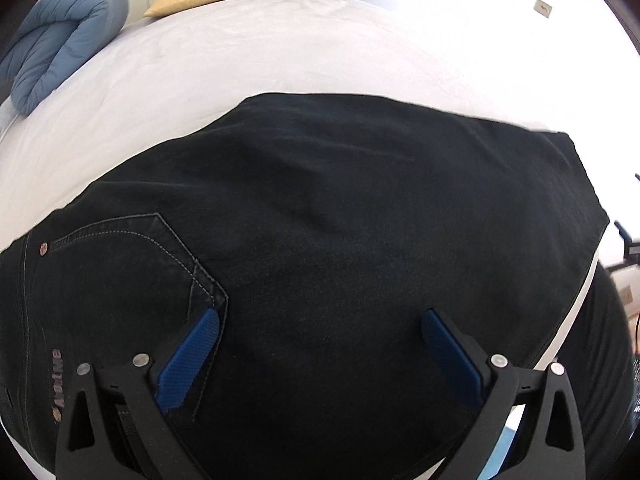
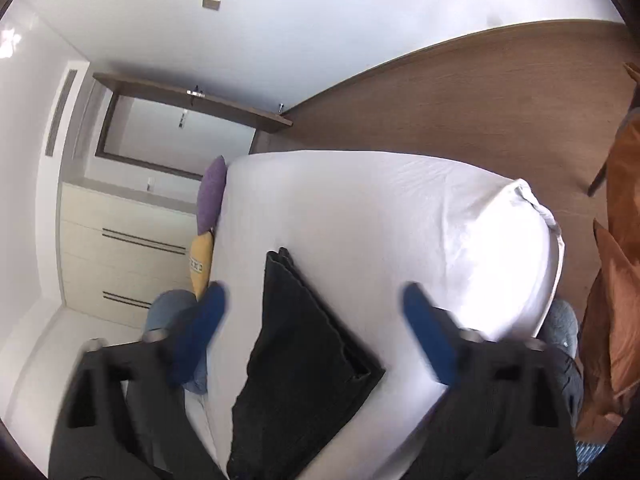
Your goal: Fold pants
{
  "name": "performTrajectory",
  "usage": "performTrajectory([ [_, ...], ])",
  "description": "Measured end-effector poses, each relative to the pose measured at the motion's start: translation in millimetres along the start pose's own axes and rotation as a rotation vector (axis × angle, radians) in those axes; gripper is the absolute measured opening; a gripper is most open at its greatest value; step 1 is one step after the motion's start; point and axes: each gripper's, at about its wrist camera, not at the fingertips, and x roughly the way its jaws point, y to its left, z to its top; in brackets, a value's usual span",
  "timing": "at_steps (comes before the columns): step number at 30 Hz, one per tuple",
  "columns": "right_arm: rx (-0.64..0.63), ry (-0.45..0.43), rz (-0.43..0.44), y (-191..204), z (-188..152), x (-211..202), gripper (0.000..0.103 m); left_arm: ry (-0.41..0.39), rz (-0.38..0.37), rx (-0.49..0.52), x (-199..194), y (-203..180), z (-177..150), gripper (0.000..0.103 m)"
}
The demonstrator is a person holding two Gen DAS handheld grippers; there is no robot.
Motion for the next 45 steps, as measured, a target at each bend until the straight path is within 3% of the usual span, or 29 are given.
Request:
performTrajectory([
  [3, 0.017, 0.085, 0.03, 8, -28, 27, 0.103, -0.029, -0.08, -0.08, -8, -4, 4, 0.102],
  [6, 0.126, 0.155, 0.006, -3, -51, 47, 0.103, -0.055, -0.119, -0.107, -13, -14, 8, 0.102],
  [10, 0.134, 0.139, 0.035, -15, -54, 53, 0.098, -0.035, -0.134, -0.13, -2, -19, 9, 0.102],
  [14, 0.182, 0.168, 0.077, -41, -53, 62, 0.084, -0.015, -0.14, -0.155, 6, -10, 9, 0.101],
  [18, 0.259, 0.159, 0.162, -67, -34, 24, 0.071, -0.002, -0.149, -0.162, 12, -6, 8, 0.101],
  [20, 0.301, 0.155, 0.201, -77, -35, 27, 0.061, 0.009, -0.145, -0.157, 14, -6, 9, 0.101],
  [22, 0.317, 0.144, 0.226, -93, -30, 38, 0.057, 0.019, -0.126, -0.142, 16, -10, 10, 0.101],
  [24, 0.322, 0.129, 0.233, -93, -30, 43, 0.053, 0.027, -0.112, -0.131, 18, -16, 14, 0.101],
  [27, 0.311, 0.124, 0.223, -91, -28, 54, 0.039, 0.033, -0.102, -0.126, 20, -19, 14, 0.101],
  [29, 0.297, 0.136, 0.207, -91, -24, 57, 0.017, 0.033, -0.102, -0.13, 21, -21, 14, 0.101],
  [32, 0.296, 0.124, 0.181, -88, -24, 67, 0.012, 0.034, -0.106, -0.13, 22, -23, 14, 0.101],
  [37, 0.195, 0.1, 0.107, -60, -25, 77, 0.01, 0.027, -0.13, -0.155, 21, -16, 13, 0.101],
  [41, 0.039, 0.093, 0.054, -8, -21, 66, 0.01, 0.015, -0.145, -0.164, 18, -11, 10, 0.101],
  [45, -0.295, 0.155, 0.008, 74, -59, 82, 0.01, 0.0, -0.166, -0.185, 14, -1, 6, 0.101],
])
